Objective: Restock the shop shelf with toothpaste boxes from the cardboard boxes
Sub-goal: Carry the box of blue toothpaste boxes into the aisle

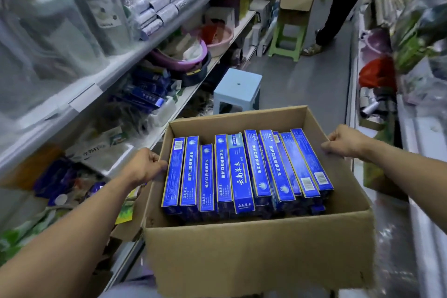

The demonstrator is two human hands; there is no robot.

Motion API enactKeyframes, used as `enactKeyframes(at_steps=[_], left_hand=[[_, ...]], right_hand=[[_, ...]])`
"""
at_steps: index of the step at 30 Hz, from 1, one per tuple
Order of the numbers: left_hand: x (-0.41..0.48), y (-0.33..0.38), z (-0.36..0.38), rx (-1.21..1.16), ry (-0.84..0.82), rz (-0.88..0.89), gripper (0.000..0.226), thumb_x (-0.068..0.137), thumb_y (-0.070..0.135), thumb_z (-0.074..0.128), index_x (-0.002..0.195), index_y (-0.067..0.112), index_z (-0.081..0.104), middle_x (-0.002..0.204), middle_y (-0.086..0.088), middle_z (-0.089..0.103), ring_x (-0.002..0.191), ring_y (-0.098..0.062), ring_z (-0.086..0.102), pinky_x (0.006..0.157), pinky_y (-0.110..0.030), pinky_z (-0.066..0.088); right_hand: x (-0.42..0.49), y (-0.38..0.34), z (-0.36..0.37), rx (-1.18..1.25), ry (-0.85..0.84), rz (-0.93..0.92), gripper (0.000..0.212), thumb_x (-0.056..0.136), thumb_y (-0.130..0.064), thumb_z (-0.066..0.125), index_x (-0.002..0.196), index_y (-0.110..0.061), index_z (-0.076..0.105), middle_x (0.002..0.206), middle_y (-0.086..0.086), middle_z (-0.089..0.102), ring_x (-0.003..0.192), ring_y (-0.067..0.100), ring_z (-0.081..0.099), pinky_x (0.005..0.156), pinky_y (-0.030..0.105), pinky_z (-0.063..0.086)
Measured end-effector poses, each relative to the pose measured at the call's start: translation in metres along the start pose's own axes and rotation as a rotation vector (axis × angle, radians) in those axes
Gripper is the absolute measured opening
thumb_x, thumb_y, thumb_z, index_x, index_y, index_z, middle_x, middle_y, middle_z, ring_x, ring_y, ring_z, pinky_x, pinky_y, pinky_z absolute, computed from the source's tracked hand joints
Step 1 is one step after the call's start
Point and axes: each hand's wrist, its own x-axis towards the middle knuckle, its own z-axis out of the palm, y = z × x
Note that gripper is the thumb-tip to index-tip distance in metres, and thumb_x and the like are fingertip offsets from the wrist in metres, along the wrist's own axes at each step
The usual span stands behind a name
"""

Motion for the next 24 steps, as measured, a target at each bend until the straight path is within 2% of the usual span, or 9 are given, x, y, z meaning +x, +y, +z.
enactKeyframes(at_steps=[2,4,7,10,13,17,20,24], left_hand=[[0.031,0.020,0.009,-0.017,0.026,-0.030,0.038,0.065,0.033,0.067,0.057,-0.003,0.060,0.051,-0.009,0.053,0.053,-0.018,0.048,0.051,-0.025,0.041],[0.059,0.038,0.017,0.021,0.060,-0.066,0.032,0.077,0.022,0.067,0.054,0.000,0.060,0.046,-0.009,0.056,0.047,-0.020,0.048,0.047,-0.024,0.040],[0.101,0.064,0.024,0.058,0.082,-0.109,0.032,0.080,0.024,0.065,0.054,0.006,0.063,0.038,0.004,0.053,0.041,-0.014,0.049,0.046,-0.024,0.037],[0.151,0.087,0.029,0.058,0.099,-0.132,0.035,0.074,0.034,0.063,0.054,0.005,0.064,0.041,0.004,0.055,0.044,-0.016,0.052,0.048,-0.026,0.040],[0.204,0.109,0.031,0.097,0.112,-0.141,0.034,0.081,0.026,0.066,0.057,0.002,0.064,0.045,0.001,0.058,0.045,-0.014,0.050,0.049,-0.024,0.037],[0.272,0.136,0.035,0.083,0.123,-0.220,0.034,0.083,0.026,0.065,0.055,0.007,0.063,0.046,0.002,0.058,0.047,-0.013,0.052,0.052,-0.024,0.039],[0.313,0.155,0.039,0.048,0.122,-0.260,0.035,0.084,0.026,0.065,0.055,0.007,0.064,0.045,0.006,0.057,0.046,-0.010,0.052,0.049,-0.022,0.037],[0.365,0.174,0.045,-0.020,0.155,-0.312,0.033,0.084,0.031,0.067,0.062,0.007,0.069,0.054,0.004,0.066,0.054,-0.013,0.063,0.052,-0.026,0.049]], right_hand=[[0.046,-0.005,-0.019,-0.020,-0.013,-0.019,0.037,0.079,-0.006,0.064,0.043,-0.011,0.058,0.031,-0.007,0.045,0.029,0.002,0.041,0.033,0.012,0.028],[0.090,-0.012,-0.037,-0.038,-0.028,-0.041,0.036,0.079,-0.007,0.064,0.043,-0.010,0.058,0.032,-0.008,0.046,0.031,0.003,0.041,0.035,0.013,0.029],[0.154,-0.022,-0.060,-0.084,-0.042,-0.066,0.036,0.080,-0.009,0.064,0.045,-0.011,0.059,0.032,-0.008,0.048,0.041,0.008,0.045,0.041,0.020,0.033],[0.221,-0.033,-0.080,-0.119,-0.043,-0.083,0.034,0.080,-0.011,0.065,0.047,-0.009,0.062,0.036,-0.008,0.050,0.046,0.011,0.047,0.042,0.022,0.035],[0.290,-0.045,-0.096,-0.134,-0.058,-0.098,0.028,0.079,-0.011,0.064,0.052,-0.004,0.066,0.043,-0.001,0.054,0.046,0.012,0.047,0.043,0.022,0.036],[0.377,-0.068,-0.117,-0.176,-0.093,-0.114,0.030,0.079,-0.012,0.065,0.051,-0.004,0.064,0.041,-0.003,0.052,0.044,0.012,0.047,0.042,0.021,0.036],[0.439,-0.092,-0.135,-0.237,-0.105,-0.129,0.031,0.079,-0.016,0.066,0.051,-0.005,0.063,0.038,-0.005,0.050,0.047,0.014,0.048,0.047,0.025,0.036],[0.514,-0.120,-0.151,-0.312,-0.121,-0.151,0.037,0.080,-0.019,0.067,0.045,-0.010,0.058,0.033,-0.005,0.051,0.049,0.016,0.053,0.048,0.025,0.037]])
